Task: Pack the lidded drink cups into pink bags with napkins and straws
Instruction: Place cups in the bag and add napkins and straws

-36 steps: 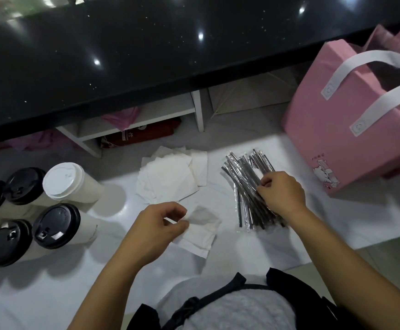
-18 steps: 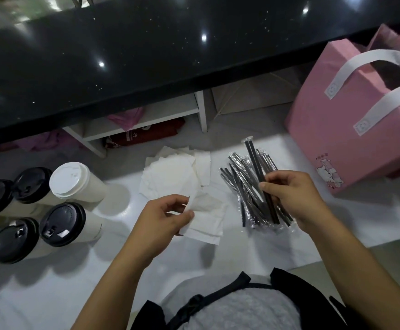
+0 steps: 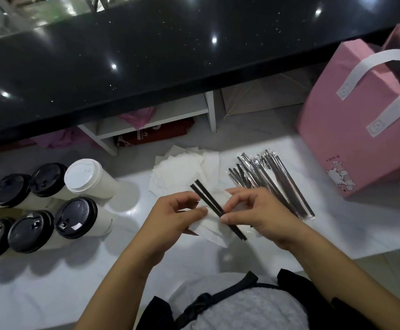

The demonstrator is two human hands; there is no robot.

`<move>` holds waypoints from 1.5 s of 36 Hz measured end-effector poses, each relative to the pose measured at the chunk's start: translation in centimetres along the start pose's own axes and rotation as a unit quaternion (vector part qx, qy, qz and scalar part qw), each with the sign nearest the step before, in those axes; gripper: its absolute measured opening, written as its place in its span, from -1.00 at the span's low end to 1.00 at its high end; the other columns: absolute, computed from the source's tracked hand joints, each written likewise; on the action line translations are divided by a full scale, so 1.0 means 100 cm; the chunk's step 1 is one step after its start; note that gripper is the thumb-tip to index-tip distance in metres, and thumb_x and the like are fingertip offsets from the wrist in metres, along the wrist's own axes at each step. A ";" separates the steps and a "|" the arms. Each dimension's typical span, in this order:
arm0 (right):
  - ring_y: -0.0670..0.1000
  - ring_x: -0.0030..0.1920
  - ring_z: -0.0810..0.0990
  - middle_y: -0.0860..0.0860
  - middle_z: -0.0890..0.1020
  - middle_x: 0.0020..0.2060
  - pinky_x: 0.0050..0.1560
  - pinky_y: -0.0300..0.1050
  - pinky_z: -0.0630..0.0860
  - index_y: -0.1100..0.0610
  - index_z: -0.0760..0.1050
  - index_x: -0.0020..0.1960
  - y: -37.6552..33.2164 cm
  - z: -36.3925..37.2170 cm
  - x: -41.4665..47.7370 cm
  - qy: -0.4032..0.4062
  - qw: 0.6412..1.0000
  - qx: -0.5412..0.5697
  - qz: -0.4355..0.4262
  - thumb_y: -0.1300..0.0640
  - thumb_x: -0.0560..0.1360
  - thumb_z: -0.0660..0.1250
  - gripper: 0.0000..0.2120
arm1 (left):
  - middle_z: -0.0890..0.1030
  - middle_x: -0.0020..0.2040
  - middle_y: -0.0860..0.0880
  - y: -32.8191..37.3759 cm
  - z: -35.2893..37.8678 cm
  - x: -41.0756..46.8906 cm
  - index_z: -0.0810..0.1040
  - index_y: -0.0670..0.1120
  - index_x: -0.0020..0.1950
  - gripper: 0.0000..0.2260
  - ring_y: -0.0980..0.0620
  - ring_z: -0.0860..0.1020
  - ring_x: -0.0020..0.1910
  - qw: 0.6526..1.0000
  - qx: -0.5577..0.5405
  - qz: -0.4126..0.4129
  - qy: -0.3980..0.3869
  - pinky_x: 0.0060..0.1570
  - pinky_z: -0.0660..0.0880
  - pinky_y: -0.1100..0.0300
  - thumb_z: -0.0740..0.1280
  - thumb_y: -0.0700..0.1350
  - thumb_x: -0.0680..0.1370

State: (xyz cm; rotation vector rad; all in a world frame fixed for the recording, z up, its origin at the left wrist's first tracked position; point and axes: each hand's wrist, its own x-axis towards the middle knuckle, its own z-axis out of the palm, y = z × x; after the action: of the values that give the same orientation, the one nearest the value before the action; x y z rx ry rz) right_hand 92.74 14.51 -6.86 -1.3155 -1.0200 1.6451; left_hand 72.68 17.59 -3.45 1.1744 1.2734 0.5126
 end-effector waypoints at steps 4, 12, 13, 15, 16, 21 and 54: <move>-0.07 -0.28 0.62 -0.01 0.65 -0.30 -0.17 -0.24 0.55 0.22 0.61 -0.25 0.001 0.008 0.002 0.010 1.000 0.017 0.022 0.44 0.30 0.55 -0.81 | 0.66 -0.16 -0.06 0.001 -0.003 -0.004 0.67 -0.14 0.02 -0.90 0.02 0.64 -0.20 0.999 -0.043 -0.016 -0.009 -0.25 0.55 0.17 0.42 -0.26 0.52; 0.03 -0.14 0.68 0.14 0.68 -0.08 -0.21 -0.10 0.58 0.08 0.60 0.02 -0.001 0.009 -0.003 0.018 0.999 0.048 0.019 0.45 0.32 0.53 -0.61 | 0.65 -0.04 -0.20 0.002 -0.005 -0.008 0.65 -0.27 0.13 -0.73 -0.09 0.63 -0.17 0.969 -0.229 -0.066 -0.061 -0.20 0.61 0.01 0.25 -0.21 0.54; 0.02 -0.14 0.70 0.14 0.69 -0.06 -0.19 -0.08 0.60 0.05 0.56 0.11 -0.003 0.009 -0.004 0.016 0.998 0.052 0.023 0.46 0.33 0.52 -0.52 | 0.60 0.05 -0.28 0.001 -0.005 -0.007 0.59 -0.33 0.20 -0.66 -0.14 0.63 -0.15 0.955 -0.275 -0.082 -0.070 -0.20 0.62 -0.01 0.22 -0.20 0.52; 0.06 -0.06 0.72 0.15 0.70 -0.01 -0.05 0.06 0.65 -0.05 0.49 0.24 -0.005 0.008 -0.006 0.010 0.998 0.064 0.027 0.47 0.33 0.51 -0.37 | 0.57 0.12 -0.32 -0.002 -0.007 -0.007 0.55 -0.35 0.26 -0.64 -0.16 0.63 -0.12 0.945 -0.299 -0.086 -0.098 -0.19 0.62 -0.01 0.15 -0.30 0.52; 0.14 -0.01 0.71 0.18 0.69 0.03 0.04 0.14 0.64 -0.09 0.48 0.27 -0.006 0.007 -0.007 0.007 0.997 0.069 0.028 0.47 0.33 0.52 -0.33 | 0.60 0.14 -0.29 -0.004 -0.006 -0.008 0.58 -0.32 0.24 -0.65 -0.14 0.64 -0.09 0.952 -0.275 -0.078 -0.114 -0.16 0.62 0.02 0.13 -0.36 0.53; 0.29 0.20 0.58 0.28 0.60 0.14 0.24 0.30 0.52 -0.21 0.54 0.19 -0.004 0.009 -0.007 0.003 0.998 0.043 0.035 0.25 0.22 0.63 -0.35 | 0.66 0.13 -0.22 -0.006 0.000 -0.011 0.65 -0.17 0.20 -0.70 -0.15 0.65 0.04 0.969 -0.184 -0.027 -0.162 -0.04 0.62 0.08 0.36 -0.32 0.48; 0.01 -0.26 0.57 0.33 0.64 -0.15 -0.22 -0.18 0.47 0.23 0.70 -0.12 -0.004 0.196 0.037 -0.264 0.957 -0.106 0.063 0.25 0.41 0.51 -0.93 | 0.71 -0.20 -0.10 -0.060 -0.119 -0.137 0.70 -0.14 -0.09 -0.90 0.08 0.60 -0.24 0.938 -0.157 0.000 0.308 -0.24 0.49 0.29 0.49 -0.30 0.44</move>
State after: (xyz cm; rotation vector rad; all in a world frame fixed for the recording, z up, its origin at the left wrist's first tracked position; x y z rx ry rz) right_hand 72.95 15.77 -4.99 -1.1094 -1.4833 2.0940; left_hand 56.16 8.33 -0.86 0.7615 1.6394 1.1002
